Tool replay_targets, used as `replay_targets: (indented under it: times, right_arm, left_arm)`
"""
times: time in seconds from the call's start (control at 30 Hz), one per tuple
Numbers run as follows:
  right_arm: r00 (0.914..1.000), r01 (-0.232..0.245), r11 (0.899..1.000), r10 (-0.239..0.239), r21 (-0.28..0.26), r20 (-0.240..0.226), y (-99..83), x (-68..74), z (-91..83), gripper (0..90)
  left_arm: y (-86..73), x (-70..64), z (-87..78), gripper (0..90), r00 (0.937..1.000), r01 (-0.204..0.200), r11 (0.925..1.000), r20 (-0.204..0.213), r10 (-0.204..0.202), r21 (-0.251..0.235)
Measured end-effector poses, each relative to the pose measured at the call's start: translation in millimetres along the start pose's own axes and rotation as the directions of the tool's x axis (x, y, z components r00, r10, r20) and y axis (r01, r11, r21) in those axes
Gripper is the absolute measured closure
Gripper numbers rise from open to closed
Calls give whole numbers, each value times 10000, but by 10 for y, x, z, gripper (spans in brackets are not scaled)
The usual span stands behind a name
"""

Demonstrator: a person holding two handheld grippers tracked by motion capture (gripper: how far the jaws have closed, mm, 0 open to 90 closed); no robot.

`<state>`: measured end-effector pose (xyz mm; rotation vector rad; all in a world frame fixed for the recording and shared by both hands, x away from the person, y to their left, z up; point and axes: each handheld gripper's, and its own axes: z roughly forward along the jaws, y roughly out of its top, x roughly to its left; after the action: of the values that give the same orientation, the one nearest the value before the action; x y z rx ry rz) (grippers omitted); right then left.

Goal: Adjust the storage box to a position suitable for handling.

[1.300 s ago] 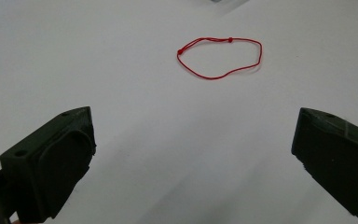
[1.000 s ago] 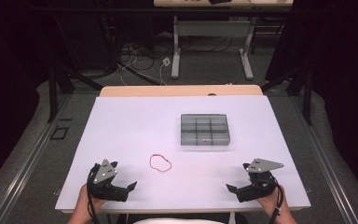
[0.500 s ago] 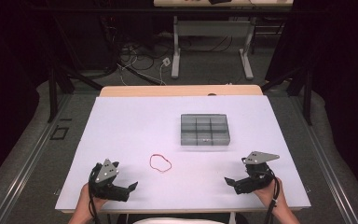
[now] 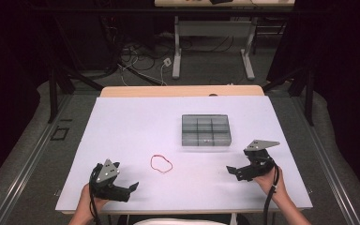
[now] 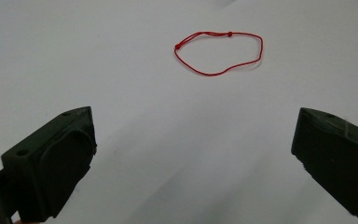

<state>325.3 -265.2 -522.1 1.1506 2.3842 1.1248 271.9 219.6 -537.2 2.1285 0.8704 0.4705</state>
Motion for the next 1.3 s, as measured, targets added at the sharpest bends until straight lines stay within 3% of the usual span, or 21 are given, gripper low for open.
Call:
replay_targets:
  times: [0.03, 0.2, 0.23, 0.33, 0.37, 0.47, 0.5, 0.57, 0.63, 0.77, 0.97, 1.13, 1.3]
  right_arm:
    - [9999, -137, 9997, 136, -190, -35, 6, -13, 21, 0]
    - [9997, -243, 9996, 243, -163, -30, 70, -112, 64, 28]
    - [9998, -203, 9996, 203, -174, -28, 96, -145, 85, 92]
    - [9997, -252, 9996, 252, -133, 41, 119, -170, 101, 147]
    - [9997, -161, 9998, 162, -100, 180, 137, -201, 127, 234]
    - [9996, -237, 9997, 238, -78, 143, 152, -222, 138, 277]
    - [9995, -106, 9999, 106, -14, 312, 168, -254, 147, 359]
    - [9992, -115, 9999, 116, -34, 371, 176, -265, 150, 384]
    - [9988, -113, 9999, 112, 20, 486, 197, -298, 154, 473]
    - [9953, -445, 9989, 429, 171, 865, 241, -374, 176, 689]
    - [9898, -576, 9983, 560, 89, 1310, 329, -491, 227, 898]
    - [9855, -728, 9973, 739, -124, 1526, 432, -567, 273, 900]
    - [9813, -740, 9972, 710, 99, 1787, 529, -611, 389, 900]
  left_arm:
    - [0, 3, 0, 0, 10000, -36, 10000, -3, 36, 1]
    - [-5, 8, -3, 0, 10000, -16, 10000, -44, 16, 30]
    - [-6, 12, -3, 0, 10000, -24, 10000, -25, 24, 29]
    - [-5, 13, -3, 0, 10000, -34, 10000, -32, 34, 41]
    - [-5, 12, -1, 0, 10000, -16, 10000, -35, 16, 25]
    - [-6, 7, -2, 0, 10000, -5, 10000, -61, 5, 19]
    - [-6, 7, -3, 0, 10000, 2, 10000, -55, -2, 22]
    - [-6, 8, -5, 0, 10000, -9, 10000, -54, 9, 25]
    - [-5, 14, -3, 0, 10000, -44, 10000, -50, 44, 51]
    - [-3, 21, -4, 0, 10000, -47, 9998, 11, 46, 174]
    - [-1, 15, -3, 0, 10000, -27, 9998, 50, 26, 207]
    - [-3, 18, 3, 0, 10000, -2, 9999, 38, 2, 135]
    - [-2, 25, 17, 0, 10000, -27, 9999, 74, 25, 168]
